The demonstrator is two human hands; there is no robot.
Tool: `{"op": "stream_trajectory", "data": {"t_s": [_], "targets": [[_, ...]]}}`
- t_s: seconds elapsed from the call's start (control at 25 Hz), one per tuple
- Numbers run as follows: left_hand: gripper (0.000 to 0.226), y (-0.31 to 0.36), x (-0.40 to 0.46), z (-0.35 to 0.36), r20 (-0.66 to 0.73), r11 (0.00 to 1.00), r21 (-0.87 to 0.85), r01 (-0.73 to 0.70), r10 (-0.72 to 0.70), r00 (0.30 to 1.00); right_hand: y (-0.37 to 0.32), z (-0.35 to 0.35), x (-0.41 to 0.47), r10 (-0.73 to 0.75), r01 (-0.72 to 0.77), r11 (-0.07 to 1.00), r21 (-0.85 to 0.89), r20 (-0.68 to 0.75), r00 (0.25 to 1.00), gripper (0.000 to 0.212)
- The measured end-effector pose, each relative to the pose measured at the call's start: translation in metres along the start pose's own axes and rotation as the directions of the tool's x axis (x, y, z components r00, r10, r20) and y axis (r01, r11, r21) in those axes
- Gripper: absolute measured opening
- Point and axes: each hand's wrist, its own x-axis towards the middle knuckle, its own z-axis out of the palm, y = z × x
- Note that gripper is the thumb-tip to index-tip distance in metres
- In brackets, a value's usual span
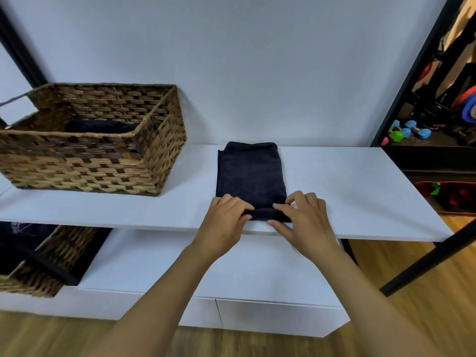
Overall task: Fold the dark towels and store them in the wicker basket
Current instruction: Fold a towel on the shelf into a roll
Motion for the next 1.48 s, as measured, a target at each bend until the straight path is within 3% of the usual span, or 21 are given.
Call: {"op": "stream_trajectory", "data": {"t_s": [0.12,0.24,0.32,0.44,0.52,0.6,0.68,0.72,0.84,0.96,1.16,1.28,1.36,1.48], "targets": [[0.019,0.007,0.005,-0.012,0.082,0.998,0.008,0.064,-0.064,0.995,0.004,-0.004,0.001,-0.033,0.033,0.999,0.032,0.007,0.999,0.050],[0.023,0.014,0.018,-0.018,0.164,0.976,0.164,0.146,-0.173,0.971,-0.009,-0.007,0.011,0.102,-0.119,0.988,0.101,0.167,0.981,0.055],[0.022,0.013,0.025,-0.013,0.176,0.966,0.175,0.191,-0.221,0.959,-0.013,-0.009,0.020,0.199,-0.234,0.966,0.107,0.263,0.944,0.046],[0.016,0.007,0.035,-0.007,0.185,0.953,0.152,0.261,-0.286,0.940,-0.014,-0.016,0.026,0.300,-0.416,0.854,0.313,0.357,0.885,0.026],[0.015,0.002,0.040,-0.003,0.115,0.938,0.222,0.267,-0.297,0.948,-0.016,-0.016,0.028,0.304,-0.432,0.815,0.386,0.350,0.886,0.018],[0.016,-0.004,0.037,-0.001,-0.022,0.954,0.281,0.102,-0.099,0.995,-0.018,-0.012,0.029,0.302,-0.396,0.825,0.404,0.279,0.912,0.017],[0.021,-0.013,0.020,0.002,-0.104,0.950,0.287,-0.120,0.156,0.982,-0.018,-0.009,0.030,0.312,-0.377,0.814,0.442,0.215,0.926,0.018],[0.027,-0.019,0.010,0.002,-0.096,0.954,0.254,-0.156,0.186,0.978,-0.017,-0.007,0.030,0.305,-0.357,0.825,0.438,0.188,0.934,0.019],[0.043,-0.033,-0.006,-0.007,0.013,0.986,0.144,-0.080,0.079,0.997,-0.005,-0.004,0.022,0.169,-0.222,0.918,0.329,0.181,0.969,0.023],[0.042,-0.041,-0.003,-0.010,0.072,0.997,0.074,-0.035,0.029,0.997,0.011,-0.012,0.014,0.045,-0.118,0.959,0.258,0.276,0.960,0.044],[0.039,-0.042,0.001,-0.012,0.054,0.990,0.141,-0.002,-0.005,0.999,0.012,-0.013,0.021,0.032,-0.094,0.962,0.258,0.234,0.972,0.030],[0.044,-0.033,0.012,-0.017,0.127,0.986,0.131,0.106,-0.123,0.984,0.006,-0.014,0.024,0.128,-0.227,0.921,0.315,0.307,0.943,0.040],[0.051,-0.027,0.021,-0.021,0.215,0.965,0.080,0.250,-0.261,0.941,0.004,-0.018,0.028,0.229,-0.372,0.855,0.362,0.380,0.896,0.046],[0.039,-0.023,0.033,-0.030,0.283,0.882,-0.063,0.467,-0.432,0.856,0.003,-0.020,0.036,0.341,-0.513,0.714,0.477,0.403,0.849,0.029]]}}
